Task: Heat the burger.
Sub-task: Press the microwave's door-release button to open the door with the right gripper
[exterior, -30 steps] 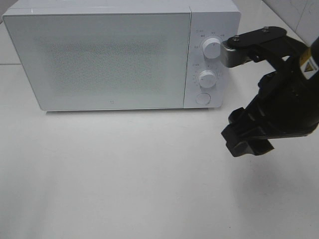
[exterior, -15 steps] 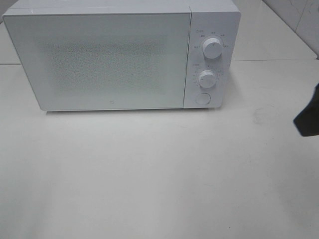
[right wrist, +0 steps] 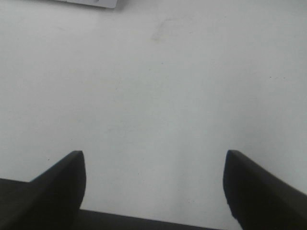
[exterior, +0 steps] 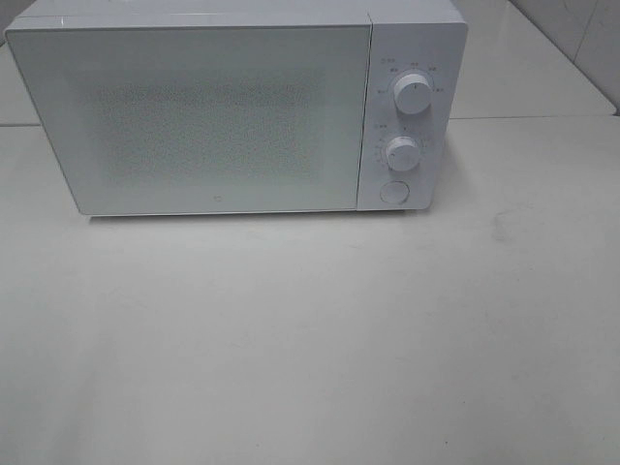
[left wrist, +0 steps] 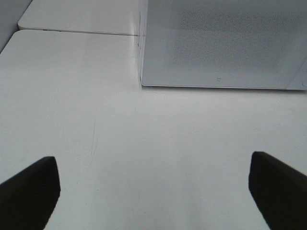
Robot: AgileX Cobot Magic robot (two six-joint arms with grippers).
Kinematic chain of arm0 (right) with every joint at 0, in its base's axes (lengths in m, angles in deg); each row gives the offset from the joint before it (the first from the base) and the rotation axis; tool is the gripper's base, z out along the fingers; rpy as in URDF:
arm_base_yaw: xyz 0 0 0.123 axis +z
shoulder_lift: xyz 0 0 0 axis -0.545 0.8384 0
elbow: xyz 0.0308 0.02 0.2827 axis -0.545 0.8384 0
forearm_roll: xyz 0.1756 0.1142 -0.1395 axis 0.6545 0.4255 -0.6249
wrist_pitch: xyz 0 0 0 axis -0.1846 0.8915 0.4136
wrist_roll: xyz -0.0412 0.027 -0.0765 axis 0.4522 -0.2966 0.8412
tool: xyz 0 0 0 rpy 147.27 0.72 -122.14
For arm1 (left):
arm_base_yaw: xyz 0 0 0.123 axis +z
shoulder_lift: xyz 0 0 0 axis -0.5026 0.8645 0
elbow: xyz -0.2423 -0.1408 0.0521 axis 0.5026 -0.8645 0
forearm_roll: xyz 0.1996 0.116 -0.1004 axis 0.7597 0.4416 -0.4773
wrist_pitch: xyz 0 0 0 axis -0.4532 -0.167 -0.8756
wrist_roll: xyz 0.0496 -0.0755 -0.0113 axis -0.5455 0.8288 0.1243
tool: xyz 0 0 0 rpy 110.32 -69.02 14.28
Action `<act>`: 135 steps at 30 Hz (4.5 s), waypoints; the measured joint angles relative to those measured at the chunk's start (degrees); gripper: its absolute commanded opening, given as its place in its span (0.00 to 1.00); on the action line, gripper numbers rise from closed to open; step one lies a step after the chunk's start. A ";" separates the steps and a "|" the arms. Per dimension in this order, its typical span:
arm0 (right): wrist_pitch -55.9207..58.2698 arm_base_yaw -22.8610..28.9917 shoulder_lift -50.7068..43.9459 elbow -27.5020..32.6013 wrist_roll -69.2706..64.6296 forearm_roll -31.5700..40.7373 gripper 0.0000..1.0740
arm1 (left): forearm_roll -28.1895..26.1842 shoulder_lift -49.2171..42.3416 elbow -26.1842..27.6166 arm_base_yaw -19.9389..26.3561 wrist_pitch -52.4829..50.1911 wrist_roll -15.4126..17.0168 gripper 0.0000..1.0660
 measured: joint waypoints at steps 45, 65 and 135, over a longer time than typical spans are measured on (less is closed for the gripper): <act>0.17 -6.88 -29.05 9.91 0.11 0.46 0.70 | 0.00 0.00 0.00 0.00 0.00 0.00 0.95; -8.59 -6.88 -22.69 7.68 0.11 0.52 0.70 | 0.00 0.00 0.00 0.00 0.00 0.00 0.95; -99.35 -4.30 46.24 22.86 1.38 5.10 0.70 | 0.00 0.00 0.00 0.00 0.00 0.00 0.95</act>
